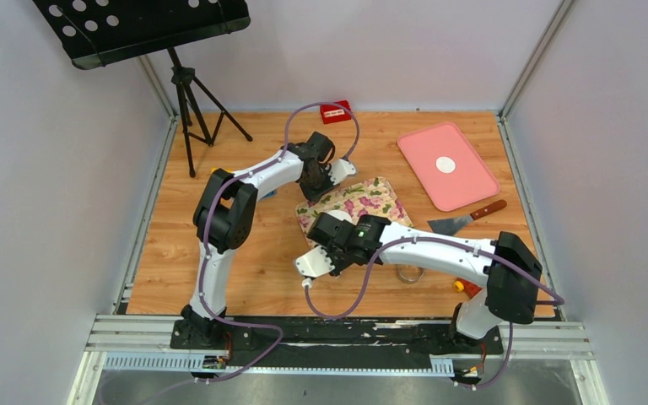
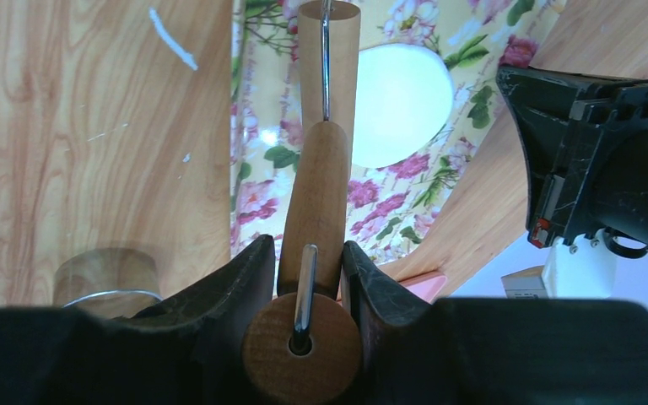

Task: Roll out the dumpling wrappers from the dough
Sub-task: Flatten out the dough on the work surface.

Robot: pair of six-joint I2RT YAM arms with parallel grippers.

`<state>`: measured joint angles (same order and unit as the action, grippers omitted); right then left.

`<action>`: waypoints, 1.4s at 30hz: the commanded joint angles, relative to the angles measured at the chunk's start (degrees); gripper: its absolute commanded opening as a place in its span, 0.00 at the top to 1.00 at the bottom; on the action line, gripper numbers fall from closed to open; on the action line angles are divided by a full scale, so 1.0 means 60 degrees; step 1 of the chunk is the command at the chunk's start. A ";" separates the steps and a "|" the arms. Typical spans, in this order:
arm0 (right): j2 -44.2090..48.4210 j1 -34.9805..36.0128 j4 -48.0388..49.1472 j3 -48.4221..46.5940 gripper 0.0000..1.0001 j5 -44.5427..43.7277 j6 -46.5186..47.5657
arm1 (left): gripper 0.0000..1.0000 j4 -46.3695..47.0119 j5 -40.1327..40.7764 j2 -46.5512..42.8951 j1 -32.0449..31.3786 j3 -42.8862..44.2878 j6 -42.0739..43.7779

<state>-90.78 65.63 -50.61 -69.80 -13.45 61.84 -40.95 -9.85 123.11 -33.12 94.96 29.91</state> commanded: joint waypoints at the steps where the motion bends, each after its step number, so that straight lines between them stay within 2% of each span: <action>1: 0.0198 0.0085 -0.1579 -0.0025 1.00 0.0742 -0.0199 | 1.00 -0.0246 0.0016 -0.0254 -0.0176 -0.0125 0.0176; 7: 0.0479 -0.0428 0.0909 -0.0737 1.00 -0.0454 -0.0041 | 1.00 -0.0249 0.0015 -0.0236 -0.0175 -0.0094 0.0142; 10: 0.0203 -0.0641 0.1414 -0.1208 1.00 -0.0602 -0.0029 | 1.00 -0.0250 0.0000 -0.0245 -0.0190 -0.0108 0.0142; 17: -0.0573 -0.0664 0.2441 -0.0989 1.00 -0.1040 0.0407 | 1.00 -0.0207 -0.0036 -0.0229 -0.0181 -0.0123 0.0127; 22: -0.1114 -0.0656 0.2276 -0.0497 1.00 -0.1015 0.0574 | 1.00 -0.0206 -0.0025 -0.0266 -0.0178 -0.0148 0.0140; 32: -0.1123 -0.0375 -0.0174 -0.0083 1.00 0.0040 0.0093 | 1.00 -0.0206 -0.0014 -0.0243 -0.0192 -0.0081 0.0142; 42: -0.1115 -0.0089 -0.1280 0.0165 1.00 0.0410 -0.0122 | 1.00 -0.0232 0.0012 -0.0240 -0.0191 -0.0079 0.0142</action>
<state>-95.72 64.49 -44.56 -71.94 -18.41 63.68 -40.95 -9.76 123.09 -33.15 94.96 29.89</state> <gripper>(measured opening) 0.335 0.026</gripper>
